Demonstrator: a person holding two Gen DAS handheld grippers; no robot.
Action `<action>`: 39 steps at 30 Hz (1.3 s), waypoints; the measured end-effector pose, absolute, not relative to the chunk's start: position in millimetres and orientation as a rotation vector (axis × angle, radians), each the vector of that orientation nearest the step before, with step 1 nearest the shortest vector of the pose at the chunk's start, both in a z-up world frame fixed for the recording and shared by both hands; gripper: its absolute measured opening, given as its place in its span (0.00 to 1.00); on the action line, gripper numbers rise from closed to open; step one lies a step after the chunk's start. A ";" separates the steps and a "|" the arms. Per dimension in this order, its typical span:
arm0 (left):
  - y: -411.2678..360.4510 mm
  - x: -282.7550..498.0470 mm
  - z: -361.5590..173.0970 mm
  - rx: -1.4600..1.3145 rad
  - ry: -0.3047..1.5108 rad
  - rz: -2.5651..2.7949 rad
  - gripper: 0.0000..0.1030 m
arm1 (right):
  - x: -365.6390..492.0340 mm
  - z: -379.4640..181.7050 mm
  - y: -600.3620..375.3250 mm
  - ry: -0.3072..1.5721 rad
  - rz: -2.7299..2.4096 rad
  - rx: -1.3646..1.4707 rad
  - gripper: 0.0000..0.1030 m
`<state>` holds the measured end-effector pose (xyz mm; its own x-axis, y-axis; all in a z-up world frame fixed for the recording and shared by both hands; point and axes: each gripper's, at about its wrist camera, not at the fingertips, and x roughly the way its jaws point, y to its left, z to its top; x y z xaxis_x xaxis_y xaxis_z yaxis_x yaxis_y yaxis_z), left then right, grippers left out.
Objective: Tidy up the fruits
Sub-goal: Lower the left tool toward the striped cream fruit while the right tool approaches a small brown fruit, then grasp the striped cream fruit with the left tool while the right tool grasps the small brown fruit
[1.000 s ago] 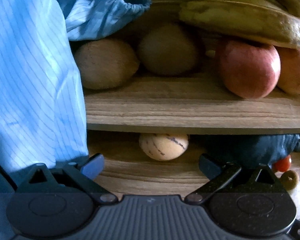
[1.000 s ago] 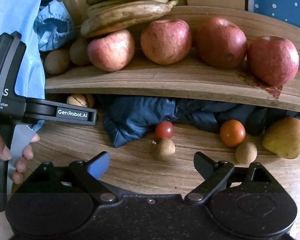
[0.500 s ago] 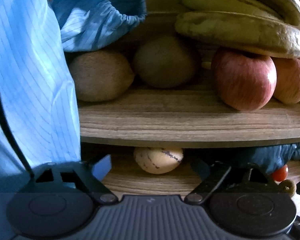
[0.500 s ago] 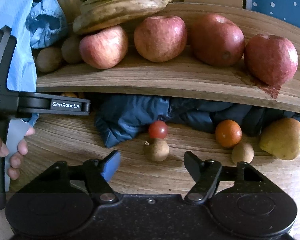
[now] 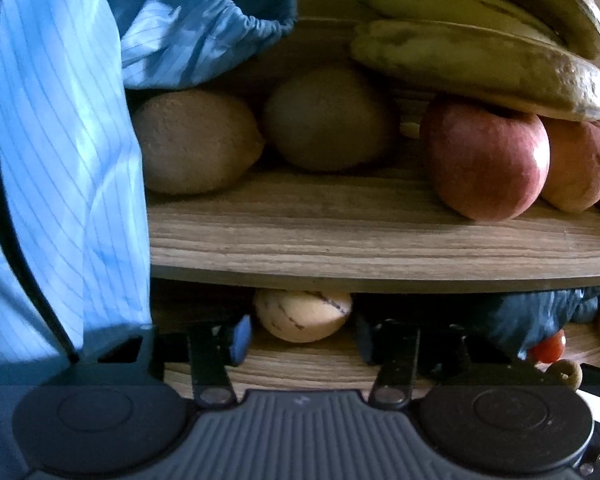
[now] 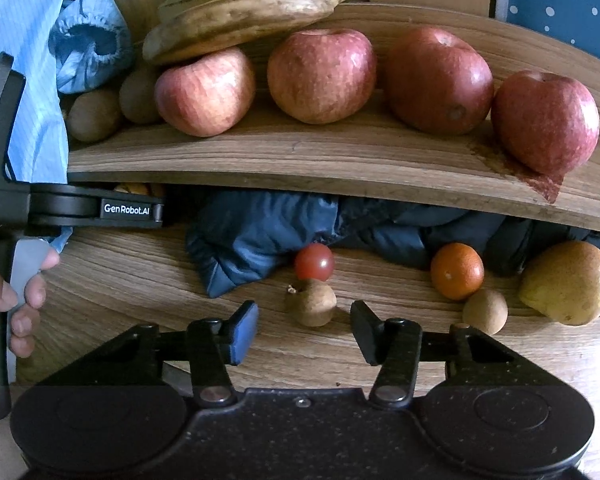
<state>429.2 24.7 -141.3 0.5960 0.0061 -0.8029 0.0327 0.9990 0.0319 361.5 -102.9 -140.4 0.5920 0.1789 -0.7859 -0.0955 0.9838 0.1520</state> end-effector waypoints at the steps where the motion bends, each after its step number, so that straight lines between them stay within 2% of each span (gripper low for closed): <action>1: 30.4 431.5 -143.6 0.042 0.932 -0.017 0.53 | 361.5 -140.3 -102.8 0.924 0.160 0.098 0.49; 22: 38.7 389.5 -139.6 0.031 0.962 -0.102 0.52 | 360.1 -141.9 -102.7 0.910 0.158 0.075 0.29; 30: 36.2 379.5 -136.0 0.041 0.964 -0.148 0.52 | 360.8 -142.5 -101.1 0.902 0.169 0.059 0.31; 39: 28.5 382.6 -136.7 0.064 0.959 -0.165 0.51 | 351.4 -138.9 -99.0 0.902 0.157 0.054 0.29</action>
<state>382.6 28.5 -136.7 0.5625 -0.1118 -0.8192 0.1683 0.9855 -0.0189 351.4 -99.0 -138.9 0.6091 0.1583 -0.7772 -0.1132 0.9872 0.1124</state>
